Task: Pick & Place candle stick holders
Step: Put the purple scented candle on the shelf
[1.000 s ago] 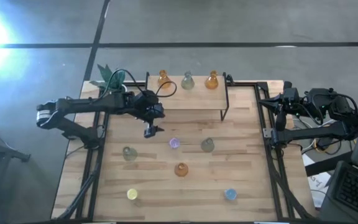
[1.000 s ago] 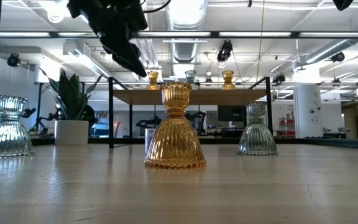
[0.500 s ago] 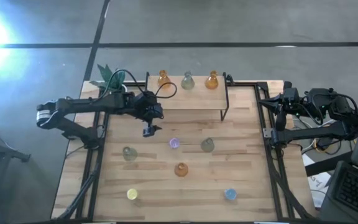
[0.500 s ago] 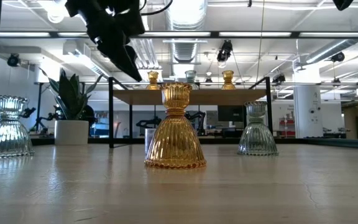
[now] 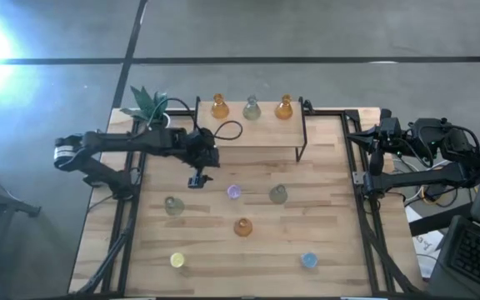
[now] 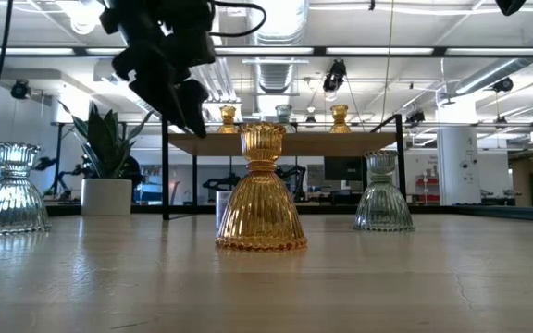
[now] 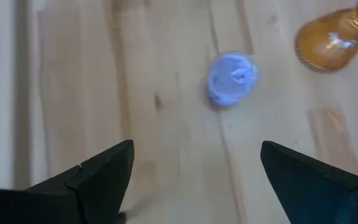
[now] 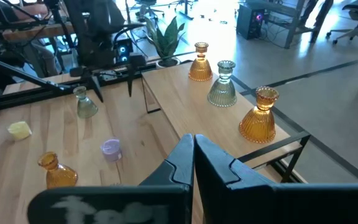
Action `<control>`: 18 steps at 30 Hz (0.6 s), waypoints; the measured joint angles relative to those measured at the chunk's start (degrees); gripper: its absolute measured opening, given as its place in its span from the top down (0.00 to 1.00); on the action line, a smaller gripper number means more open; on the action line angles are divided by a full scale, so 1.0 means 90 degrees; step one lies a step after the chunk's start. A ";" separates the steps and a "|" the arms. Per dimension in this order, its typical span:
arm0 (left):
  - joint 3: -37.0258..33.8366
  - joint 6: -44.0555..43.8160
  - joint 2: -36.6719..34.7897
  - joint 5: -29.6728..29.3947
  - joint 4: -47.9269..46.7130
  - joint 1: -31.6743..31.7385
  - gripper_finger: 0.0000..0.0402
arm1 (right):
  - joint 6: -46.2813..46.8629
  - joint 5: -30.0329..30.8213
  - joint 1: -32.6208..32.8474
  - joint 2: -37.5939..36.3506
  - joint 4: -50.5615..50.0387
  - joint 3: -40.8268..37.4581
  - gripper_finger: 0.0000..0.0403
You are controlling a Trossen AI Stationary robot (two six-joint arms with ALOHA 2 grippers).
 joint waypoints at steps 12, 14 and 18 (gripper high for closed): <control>0.0000 0.0682 0.0897 0.0010 0.0941 -0.0649 0.12 | 0.0000 0.0000 -0.0002 0.0000 0.0000 0.0000 0.98; 0.0000 0.0793 0.1093 0.0015 0.0963 -0.0750 0.12 | 0.0000 0.0002 0.0000 0.0001 -0.0002 0.0000 0.98; 0.0000 0.1005 0.1462 0.0006 0.0995 -0.0888 0.12 | 0.0000 0.0002 0.0000 0.0002 -0.0001 0.0001 0.98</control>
